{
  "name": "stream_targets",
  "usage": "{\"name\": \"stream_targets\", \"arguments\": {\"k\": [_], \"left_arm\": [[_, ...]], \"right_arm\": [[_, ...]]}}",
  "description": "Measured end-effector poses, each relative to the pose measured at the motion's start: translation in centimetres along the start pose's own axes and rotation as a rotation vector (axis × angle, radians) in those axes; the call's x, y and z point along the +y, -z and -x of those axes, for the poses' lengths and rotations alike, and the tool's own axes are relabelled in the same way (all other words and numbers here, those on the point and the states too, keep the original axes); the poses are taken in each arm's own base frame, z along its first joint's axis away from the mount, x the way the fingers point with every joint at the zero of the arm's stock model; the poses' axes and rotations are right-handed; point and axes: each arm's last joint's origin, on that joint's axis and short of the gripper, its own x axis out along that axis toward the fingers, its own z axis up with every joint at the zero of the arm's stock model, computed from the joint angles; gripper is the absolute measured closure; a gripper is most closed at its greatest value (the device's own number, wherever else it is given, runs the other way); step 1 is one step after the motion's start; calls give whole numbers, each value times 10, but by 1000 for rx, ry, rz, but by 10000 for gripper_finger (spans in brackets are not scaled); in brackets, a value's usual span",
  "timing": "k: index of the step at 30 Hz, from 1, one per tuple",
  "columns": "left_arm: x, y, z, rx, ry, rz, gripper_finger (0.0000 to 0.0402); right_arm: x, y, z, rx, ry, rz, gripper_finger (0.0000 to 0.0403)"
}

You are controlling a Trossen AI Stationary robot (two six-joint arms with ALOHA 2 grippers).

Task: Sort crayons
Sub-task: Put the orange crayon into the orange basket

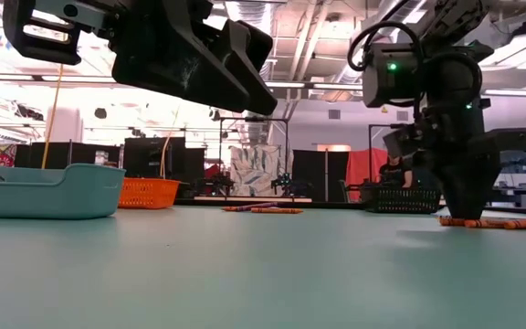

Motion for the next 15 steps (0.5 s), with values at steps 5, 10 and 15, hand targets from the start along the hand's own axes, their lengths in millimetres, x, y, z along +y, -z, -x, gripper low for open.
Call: {"name": "stream_targets", "arguments": {"k": [5,10,15], "left_arm": [[0,0,0,0,0,0,287],[0,0,0,0,0,1,287],[0,0,0,0,0,1,287]], "right_arm": [[0,-1,0,-6,2,-4,391],[-1,-1,0,-7,13,-19,396],[-1,0,2,-17,19,-24,400]]}}
